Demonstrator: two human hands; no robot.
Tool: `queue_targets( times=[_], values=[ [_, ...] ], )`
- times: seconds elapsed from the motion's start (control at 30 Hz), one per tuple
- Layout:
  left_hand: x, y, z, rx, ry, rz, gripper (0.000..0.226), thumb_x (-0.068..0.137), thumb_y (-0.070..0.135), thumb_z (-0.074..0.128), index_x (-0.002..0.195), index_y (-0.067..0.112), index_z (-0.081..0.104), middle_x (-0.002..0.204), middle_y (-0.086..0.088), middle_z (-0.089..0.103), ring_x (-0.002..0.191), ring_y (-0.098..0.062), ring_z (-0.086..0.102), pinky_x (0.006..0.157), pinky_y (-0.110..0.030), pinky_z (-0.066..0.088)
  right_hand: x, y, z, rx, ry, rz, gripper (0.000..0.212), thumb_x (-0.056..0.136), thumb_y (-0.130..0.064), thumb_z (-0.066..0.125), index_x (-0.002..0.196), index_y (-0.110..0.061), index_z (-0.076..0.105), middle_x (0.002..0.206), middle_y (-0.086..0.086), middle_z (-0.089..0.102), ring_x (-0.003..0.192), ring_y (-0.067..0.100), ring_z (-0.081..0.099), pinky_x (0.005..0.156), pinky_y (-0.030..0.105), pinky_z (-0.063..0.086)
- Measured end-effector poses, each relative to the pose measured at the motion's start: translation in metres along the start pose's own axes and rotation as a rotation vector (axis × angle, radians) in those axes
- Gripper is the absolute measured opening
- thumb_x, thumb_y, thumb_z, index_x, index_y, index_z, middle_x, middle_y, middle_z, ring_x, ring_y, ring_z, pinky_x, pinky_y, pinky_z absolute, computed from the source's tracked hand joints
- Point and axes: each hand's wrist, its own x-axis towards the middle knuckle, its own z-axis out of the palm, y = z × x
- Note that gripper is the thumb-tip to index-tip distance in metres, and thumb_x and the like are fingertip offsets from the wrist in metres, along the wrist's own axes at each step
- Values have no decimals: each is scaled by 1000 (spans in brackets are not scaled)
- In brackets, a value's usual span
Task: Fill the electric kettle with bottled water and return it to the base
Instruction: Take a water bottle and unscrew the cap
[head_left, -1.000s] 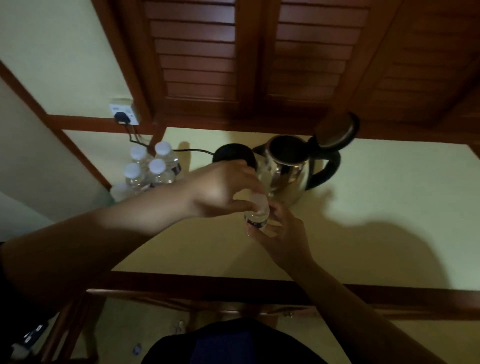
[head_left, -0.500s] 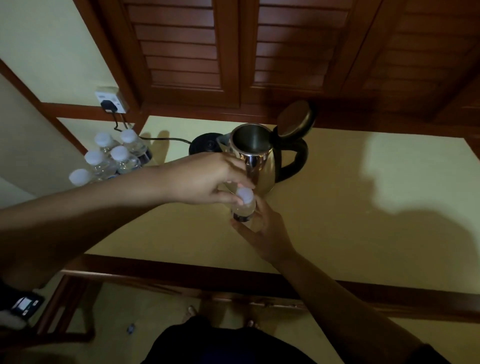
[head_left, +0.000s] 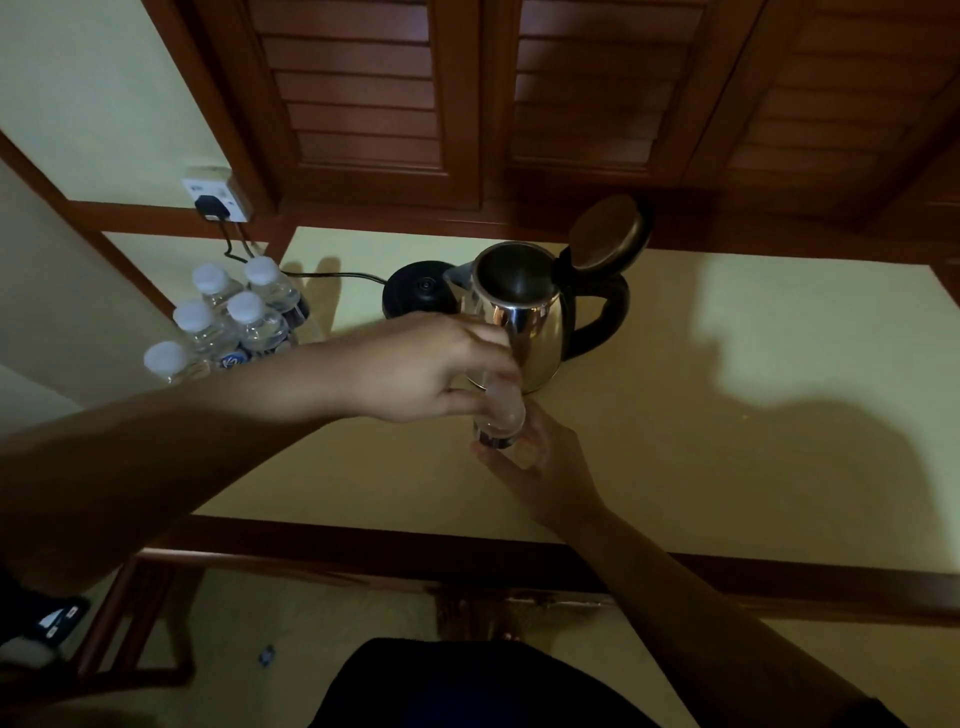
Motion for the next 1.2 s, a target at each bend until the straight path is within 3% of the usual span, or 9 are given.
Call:
queue_targets(
  times=[0.2, 0.47, 0.6, 0.67, 0.73, 0.87, 0.97, 1.1, 1.2],
  values=[
    [-6, -5, 16, 57, 105, -6, 38, 94, 50, 59, 124, 26, 63, 118, 10, 61, 107, -13, 62, 81, -41, 55, -4, -2, 9, -70, 84, 44, 43, 91, -37, 81, 129, -29, 65, 115, -11, 77, 105, 5, 73, 88, 42, 61],
    [-7, 5, 33, 160, 267, -83, 37, 92, 54, 57, 109, 22, 62, 105, 5, 61, 88, -21, 62, 79, -41, 50, -10, -3, 19, -27, 150, 65, 44, 91, -30, 82, 131, -26, 64, 118, -12, 76, 110, 5, 72, 92, 39, 61],
    [-11, 2, 41, 53, 315, -138, 38, 93, 54, 62, 114, 23, 63, 108, 8, 61, 77, 0, 51, 69, -30, 43, -8, -3, 16, -67, 133, 71, 45, 91, -32, 82, 132, -27, 64, 117, -10, 76, 107, 5, 72, 90, 40, 61],
    [-13, -2, 36, -63, 265, -83, 43, 92, 49, 66, 126, 22, 64, 116, 10, 61, 85, 11, 50, 71, -18, 39, -7, -2, 15, -76, 121, 61, 47, 90, -39, 80, 132, -25, 64, 118, -9, 76, 108, 7, 72, 89, 44, 61],
    [-14, -8, 30, -149, 184, 0, 43, 95, 36, 70, 133, 18, 65, 123, 7, 61, 102, 6, 56, 80, -12, 41, -6, -2, 15, -70, 110, 58, 54, 89, -48, 77, 135, -24, 63, 122, -7, 76, 112, 11, 72, 91, 48, 61],
    [-10, -15, 28, -149, 167, 13, 39, 96, 31, 71, 133, 20, 67, 124, 6, 60, 116, -10, 58, 94, -31, 50, -6, -1, 15, -94, 107, 63, 60, 87, -53, 76, 138, -26, 61, 124, -8, 75, 114, 10, 72, 94, 47, 61],
    [-9, -15, 33, -104, 174, -5, 38, 95, 40, 68, 128, 22, 65, 120, 6, 59, 110, -10, 57, 86, -25, 48, -6, 1, 15, -55, 105, 55, 56, 88, -49, 78, 137, -28, 61, 124, -9, 75, 114, 10, 72, 94, 48, 61],
    [-11, -7, 47, 33, 323, -69, 40, 93, 51, 61, 117, 18, 61, 112, 3, 59, 100, -18, 58, 79, -41, 53, -4, 1, 13, -84, 92, 51, 48, 90, -47, 77, 132, -31, 62, 120, -11, 76, 111, 9, 73, 92, 48, 61],
    [-13, 5, 60, 30, 462, -150, 37, 94, 49, 64, 107, 15, 60, 104, 2, 57, 89, -19, 55, 73, -41, 50, -4, -1, 11, -101, 87, 56, 42, 89, -46, 77, 127, -37, 63, 116, -13, 77, 107, 6, 73, 90, 46, 61]
  ],
)
